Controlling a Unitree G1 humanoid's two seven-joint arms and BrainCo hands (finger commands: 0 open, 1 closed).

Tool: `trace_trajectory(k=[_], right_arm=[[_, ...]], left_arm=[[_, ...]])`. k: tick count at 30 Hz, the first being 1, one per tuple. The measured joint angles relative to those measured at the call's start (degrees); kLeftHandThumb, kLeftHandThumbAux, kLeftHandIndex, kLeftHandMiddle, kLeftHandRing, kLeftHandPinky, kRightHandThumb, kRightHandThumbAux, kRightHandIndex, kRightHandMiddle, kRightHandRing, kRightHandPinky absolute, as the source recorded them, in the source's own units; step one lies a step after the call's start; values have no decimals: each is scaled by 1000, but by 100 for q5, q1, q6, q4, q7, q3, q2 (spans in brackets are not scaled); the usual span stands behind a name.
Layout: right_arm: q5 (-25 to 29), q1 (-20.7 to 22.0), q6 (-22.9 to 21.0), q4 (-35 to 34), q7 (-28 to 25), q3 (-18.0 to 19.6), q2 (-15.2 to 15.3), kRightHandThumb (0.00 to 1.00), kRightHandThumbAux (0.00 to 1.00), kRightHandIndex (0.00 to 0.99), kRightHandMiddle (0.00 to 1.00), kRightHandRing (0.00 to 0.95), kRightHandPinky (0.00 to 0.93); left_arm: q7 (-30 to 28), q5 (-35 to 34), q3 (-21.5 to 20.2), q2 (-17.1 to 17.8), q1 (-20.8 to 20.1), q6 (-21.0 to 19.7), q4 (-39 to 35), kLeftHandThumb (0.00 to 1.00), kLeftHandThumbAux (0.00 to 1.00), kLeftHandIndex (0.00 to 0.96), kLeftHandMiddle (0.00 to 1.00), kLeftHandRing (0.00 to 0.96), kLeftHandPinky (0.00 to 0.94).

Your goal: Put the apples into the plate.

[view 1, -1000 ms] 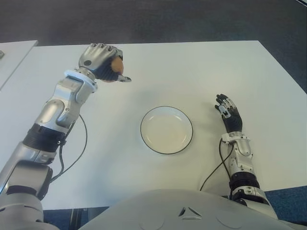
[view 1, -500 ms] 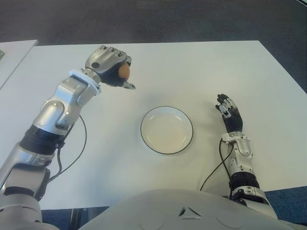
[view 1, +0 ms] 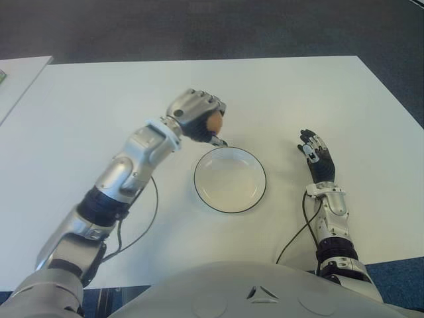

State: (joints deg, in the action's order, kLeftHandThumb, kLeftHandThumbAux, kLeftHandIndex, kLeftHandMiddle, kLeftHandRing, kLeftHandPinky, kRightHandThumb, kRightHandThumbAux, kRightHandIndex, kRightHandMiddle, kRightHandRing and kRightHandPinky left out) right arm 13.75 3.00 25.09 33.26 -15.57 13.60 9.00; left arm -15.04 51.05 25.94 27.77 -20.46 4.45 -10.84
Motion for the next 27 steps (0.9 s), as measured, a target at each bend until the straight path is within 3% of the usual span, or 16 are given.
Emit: trace_trajectory(k=[6, 17, 27], right_arm=[[-4, 8, 1, -1, -25, -10, 0, 314, 532, 167, 161, 81, 47], [-5, -10, 6, -12, -38, -13, 2, 303, 526, 162, 147, 64, 26], [-3, -37, 5, -74, -35, -21, -9, 322, 539, 160, 145, 61, 28]], left_arm=[[143, 23, 259, -365, 218, 223, 125, 758, 693, 444, 846, 835, 811], [199, 321, 437, -560, 220, 335, 268, 755, 693, 444, 833, 823, 807], [634, 474, 804, -974, 468, 367, 749, 750, 695, 444, 820, 813, 764]])
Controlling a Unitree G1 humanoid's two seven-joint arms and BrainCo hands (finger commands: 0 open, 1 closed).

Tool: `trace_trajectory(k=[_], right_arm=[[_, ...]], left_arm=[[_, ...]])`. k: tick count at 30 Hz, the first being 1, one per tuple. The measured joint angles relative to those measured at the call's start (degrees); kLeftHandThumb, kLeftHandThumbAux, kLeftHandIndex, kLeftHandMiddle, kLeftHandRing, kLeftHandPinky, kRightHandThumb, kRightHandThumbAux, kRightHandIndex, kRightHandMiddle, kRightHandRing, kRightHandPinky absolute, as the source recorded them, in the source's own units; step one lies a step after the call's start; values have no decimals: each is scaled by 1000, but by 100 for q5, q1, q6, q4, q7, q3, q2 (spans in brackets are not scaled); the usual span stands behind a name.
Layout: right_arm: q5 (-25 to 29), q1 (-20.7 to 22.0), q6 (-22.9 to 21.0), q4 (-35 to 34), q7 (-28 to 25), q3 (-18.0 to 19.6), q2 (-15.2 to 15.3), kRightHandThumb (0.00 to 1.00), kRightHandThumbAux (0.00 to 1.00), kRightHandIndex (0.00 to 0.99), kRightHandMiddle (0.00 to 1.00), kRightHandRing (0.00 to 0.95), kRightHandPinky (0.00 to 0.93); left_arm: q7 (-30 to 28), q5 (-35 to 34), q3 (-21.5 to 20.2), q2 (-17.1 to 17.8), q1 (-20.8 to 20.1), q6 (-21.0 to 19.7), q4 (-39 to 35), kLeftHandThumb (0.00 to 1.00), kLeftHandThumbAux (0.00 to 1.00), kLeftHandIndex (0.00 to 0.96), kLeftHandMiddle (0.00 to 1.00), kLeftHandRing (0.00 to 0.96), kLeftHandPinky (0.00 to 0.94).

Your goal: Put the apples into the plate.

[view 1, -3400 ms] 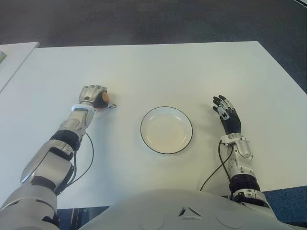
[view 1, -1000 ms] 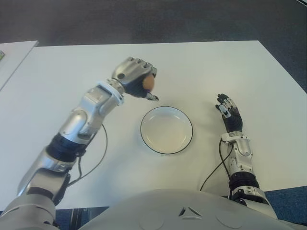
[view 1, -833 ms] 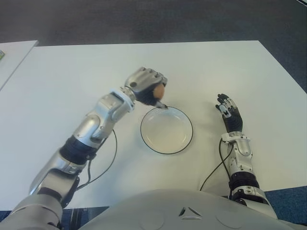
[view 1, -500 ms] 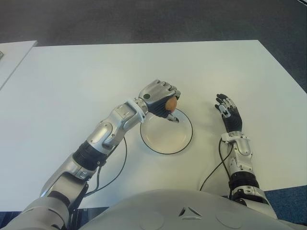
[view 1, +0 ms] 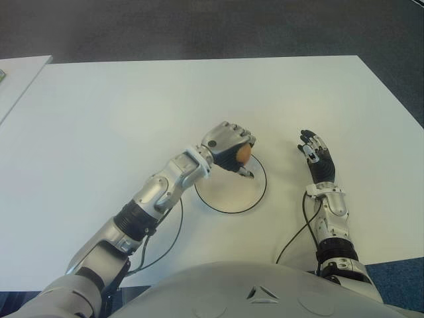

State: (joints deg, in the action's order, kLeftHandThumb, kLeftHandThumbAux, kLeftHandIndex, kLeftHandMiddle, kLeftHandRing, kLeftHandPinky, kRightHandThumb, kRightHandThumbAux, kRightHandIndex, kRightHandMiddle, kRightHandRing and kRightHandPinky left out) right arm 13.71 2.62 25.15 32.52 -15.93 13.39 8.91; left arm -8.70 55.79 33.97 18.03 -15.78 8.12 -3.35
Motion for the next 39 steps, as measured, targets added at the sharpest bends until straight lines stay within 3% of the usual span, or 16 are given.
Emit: trace_trajectory(k=[20, 33, 39], right_arm=[[15, -109, -33, -174, 51, -22, -98, 332, 553, 170, 136, 63, 58], [80, -153, -108, -269, 73, -28, -137, 353, 554, 171, 148, 77, 61], [102, -158, -111, -282, 82, -31, -147, 374, 552, 194, 122, 43, 17]], left_arm=[[119, 330, 184, -79, 431, -232, 55, 748, 696, 444, 811, 812, 755], [192, 281, 226, 9, 575, -31, 121, 751, 695, 444, 835, 841, 800], [192, 278, 226, 88, 582, 17, 122, 751, 694, 444, 838, 844, 802]])
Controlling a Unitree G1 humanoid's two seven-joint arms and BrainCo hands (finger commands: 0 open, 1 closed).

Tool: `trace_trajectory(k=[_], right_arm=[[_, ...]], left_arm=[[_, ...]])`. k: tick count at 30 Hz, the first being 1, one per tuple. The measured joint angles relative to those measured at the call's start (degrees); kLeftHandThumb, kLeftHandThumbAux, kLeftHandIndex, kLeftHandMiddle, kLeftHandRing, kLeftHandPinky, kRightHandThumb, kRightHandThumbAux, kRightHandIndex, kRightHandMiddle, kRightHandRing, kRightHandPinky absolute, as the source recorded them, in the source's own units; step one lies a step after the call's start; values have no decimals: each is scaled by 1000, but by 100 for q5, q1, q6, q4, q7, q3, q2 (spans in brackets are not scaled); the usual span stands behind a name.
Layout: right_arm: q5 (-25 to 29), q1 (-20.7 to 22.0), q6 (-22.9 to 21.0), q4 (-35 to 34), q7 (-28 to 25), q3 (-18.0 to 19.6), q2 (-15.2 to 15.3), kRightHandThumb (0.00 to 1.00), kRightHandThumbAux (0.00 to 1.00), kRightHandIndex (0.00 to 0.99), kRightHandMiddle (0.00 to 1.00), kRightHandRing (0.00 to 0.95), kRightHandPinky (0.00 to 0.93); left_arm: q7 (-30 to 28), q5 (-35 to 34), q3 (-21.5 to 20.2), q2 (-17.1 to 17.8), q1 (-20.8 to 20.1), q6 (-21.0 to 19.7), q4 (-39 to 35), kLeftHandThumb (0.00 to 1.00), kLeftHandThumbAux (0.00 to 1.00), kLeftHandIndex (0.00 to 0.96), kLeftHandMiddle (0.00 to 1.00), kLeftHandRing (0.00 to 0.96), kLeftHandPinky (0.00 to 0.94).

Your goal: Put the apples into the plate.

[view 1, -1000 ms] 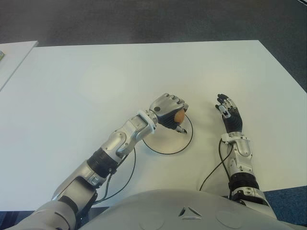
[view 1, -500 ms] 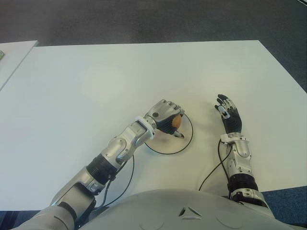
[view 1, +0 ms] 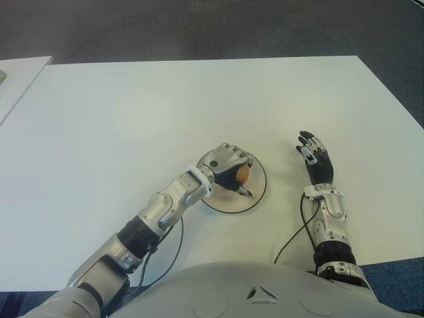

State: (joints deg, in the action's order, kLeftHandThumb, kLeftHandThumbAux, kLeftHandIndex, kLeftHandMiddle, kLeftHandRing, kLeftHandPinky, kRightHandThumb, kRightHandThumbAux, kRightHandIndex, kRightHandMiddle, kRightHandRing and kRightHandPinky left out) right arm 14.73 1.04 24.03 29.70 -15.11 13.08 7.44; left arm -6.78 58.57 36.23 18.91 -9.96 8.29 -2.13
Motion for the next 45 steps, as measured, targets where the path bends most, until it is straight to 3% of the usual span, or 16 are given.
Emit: trace_trajectory(k=[7, 12, 13, 14, 15, 16, 17, 19, 22, 28, 45], right_arm=[[-1, -9, -7, -14, 38, -19, -2, 395, 554, 213, 112, 33, 25], [-6, -27, -16, -44, 67, -41, -8, 388, 544, 216, 119, 38, 16], [-6, -29, -16, -48, 74, -44, -9, 378, 544, 214, 121, 39, 17], [-9, -30, -20, -52, 84, -46, -10, 374, 544, 214, 121, 39, 17], [-11, -32, -26, -57, 91, -51, -9, 366, 544, 214, 127, 44, 25], [-13, -34, -44, -65, 100, -55, -10, 360, 545, 214, 131, 47, 31], [-13, -34, -57, -71, 107, -57, -9, 358, 545, 214, 132, 49, 33], [-13, -35, -77, -82, 119, -62, -9, 351, 549, 213, 139, 55, 41], [-11, -37, -116, -98, 122, -65, -9, 352, 555, 211, 136, 50, 29], [-2, -44, -174, -123, 121, -65, -10, 364, 555, 206, 115, 29, 10], [-13, -70, -192, -164, 113, -77, -25, 329, 551, 187, 115, 41, 27]], left_arm=[[16, 19, 22, 55, 1, 69, 45, 753, 693, 444, 847, 849, 831], [104, 58, 31, 63, 5, 78, 76, 711, 696, 441, 829, 827, 794], [145, 59, 31, 64, 6, 80, 76, 542, 596, 449, 758, 745, 719], [180, 59, 29, 64, 7, 84, 75, 480, 561, 453, 732, 715, 692], [205, 57, 27, 63, 7, 87, 73, 369, 490, 400, 572, 548, 537], [205, 55, 25, 61, 8, 85, 65, 296, 445, 366, 469, 440, 436], [205, 55, 24, 61, 9, 82, 61, 270, 429, 353, 433, 402, 400], [203, 49, 24, 58, 16, 67, 47, 187, 361, 233, 240, 209, 213], [134, 39, 24, 54, 37, 8, 8, 141, 294, 83, 83, 70, 73], [-152, 46, 25, 73, 74, -116, -139, 119, 242, 8, 8, 7, 7], [-348, 110, 10, 161, 41, -196, -351, 110, 222, 0, 0, 0, 0]])
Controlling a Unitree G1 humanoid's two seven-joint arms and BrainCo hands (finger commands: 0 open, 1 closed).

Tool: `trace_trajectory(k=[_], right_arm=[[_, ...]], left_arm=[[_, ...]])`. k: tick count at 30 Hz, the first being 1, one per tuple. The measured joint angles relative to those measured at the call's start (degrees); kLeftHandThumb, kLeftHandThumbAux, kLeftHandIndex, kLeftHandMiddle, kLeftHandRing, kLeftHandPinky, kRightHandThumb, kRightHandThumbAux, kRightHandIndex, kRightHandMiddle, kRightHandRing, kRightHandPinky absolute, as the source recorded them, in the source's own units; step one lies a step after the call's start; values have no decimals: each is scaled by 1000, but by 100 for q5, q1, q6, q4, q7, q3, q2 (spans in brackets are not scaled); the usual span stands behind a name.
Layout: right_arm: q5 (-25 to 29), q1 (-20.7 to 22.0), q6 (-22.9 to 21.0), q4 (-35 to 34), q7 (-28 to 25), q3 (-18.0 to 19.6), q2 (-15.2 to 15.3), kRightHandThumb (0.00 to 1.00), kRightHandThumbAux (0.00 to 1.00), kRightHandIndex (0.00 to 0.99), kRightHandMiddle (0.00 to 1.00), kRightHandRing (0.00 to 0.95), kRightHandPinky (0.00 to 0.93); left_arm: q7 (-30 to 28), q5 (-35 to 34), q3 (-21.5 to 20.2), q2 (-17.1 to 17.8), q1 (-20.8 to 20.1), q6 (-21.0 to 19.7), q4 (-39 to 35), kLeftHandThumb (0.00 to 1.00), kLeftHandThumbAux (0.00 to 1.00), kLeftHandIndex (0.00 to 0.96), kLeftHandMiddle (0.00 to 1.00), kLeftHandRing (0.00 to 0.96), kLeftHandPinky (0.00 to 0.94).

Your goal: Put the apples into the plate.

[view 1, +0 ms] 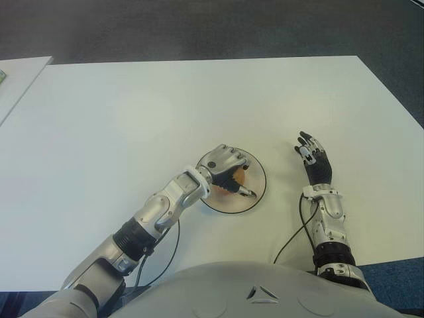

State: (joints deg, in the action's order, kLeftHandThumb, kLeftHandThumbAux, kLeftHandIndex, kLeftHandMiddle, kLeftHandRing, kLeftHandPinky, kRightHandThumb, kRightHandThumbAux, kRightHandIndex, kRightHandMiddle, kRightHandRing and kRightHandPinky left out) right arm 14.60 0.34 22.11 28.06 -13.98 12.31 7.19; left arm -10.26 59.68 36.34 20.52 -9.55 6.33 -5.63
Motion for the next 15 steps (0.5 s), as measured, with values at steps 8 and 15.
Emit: trace_trajectory(k=[8, 15], right_arm=[[2, -5, 1, -3, -37, 1, 0, 323, 541, 207, 114, 39, 42], [6, -18, 1, -18, -56, 1, -1, 323, 537, 196, 124, 51, 46]], left_arm=[[-35, -4, -31, -15, -1, -106, -100, 135, 239, 0, 0, 0, 0], [-35, -6, -64, -35, 0, -136, -114, 144, 252, 0, 0, 0, 0]])
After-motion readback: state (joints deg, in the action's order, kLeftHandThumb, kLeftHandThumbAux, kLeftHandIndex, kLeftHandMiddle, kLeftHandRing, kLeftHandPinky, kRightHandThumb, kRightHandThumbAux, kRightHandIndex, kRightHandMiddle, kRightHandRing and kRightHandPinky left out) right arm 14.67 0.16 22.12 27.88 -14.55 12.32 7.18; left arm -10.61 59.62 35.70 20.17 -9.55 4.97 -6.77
